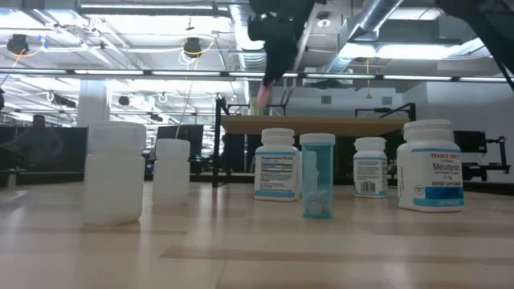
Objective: Pick and place medicine bottles onto shelf by color
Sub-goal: Put the orange pill bottle on the shelf
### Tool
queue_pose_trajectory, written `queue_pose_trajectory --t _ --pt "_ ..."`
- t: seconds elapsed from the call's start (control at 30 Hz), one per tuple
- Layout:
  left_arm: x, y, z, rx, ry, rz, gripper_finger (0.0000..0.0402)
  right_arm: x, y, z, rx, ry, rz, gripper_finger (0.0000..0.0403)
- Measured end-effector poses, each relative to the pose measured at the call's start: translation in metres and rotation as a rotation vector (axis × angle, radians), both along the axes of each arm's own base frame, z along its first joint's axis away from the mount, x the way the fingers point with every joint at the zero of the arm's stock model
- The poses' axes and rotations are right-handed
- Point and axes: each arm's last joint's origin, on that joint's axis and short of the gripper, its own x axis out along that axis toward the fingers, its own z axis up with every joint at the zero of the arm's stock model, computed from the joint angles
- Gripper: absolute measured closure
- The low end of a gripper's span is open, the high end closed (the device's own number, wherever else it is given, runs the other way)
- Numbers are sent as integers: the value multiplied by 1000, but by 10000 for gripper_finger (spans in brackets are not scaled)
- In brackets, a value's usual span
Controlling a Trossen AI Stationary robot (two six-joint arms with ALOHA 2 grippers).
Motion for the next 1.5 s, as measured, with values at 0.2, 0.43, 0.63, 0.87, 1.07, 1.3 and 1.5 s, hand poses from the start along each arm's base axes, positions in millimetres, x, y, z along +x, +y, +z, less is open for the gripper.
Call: queue_pose_trajectory --t 0.2,0.43,0.63,0.87,1.07,1.3,1.5 --pt "0 0 0 -9 -3 4 168 -3 -9 -3 -3 19 -3 289" --pt "0 0 0 -17 -7 6 168 -5 -13 -4 -3 32 -3 289" --pt "0 0 0 -32 -9 10 168 -6 -14 -4 -11 44 17 289" --pt "0 0 0 -32 -9 10 168 -9 -16 -5 -23 64 59 289" --pt "0 0 0 -51 -12 16 168 -8 -15 -5 -17 63 56 289" --pt "0 0 0 -70 -15 20 168 -9 -17 -5 2 56 9 289" --pt "0 0 0 -75 -16 22 168 -11 -14 -6 41 76 57 289"
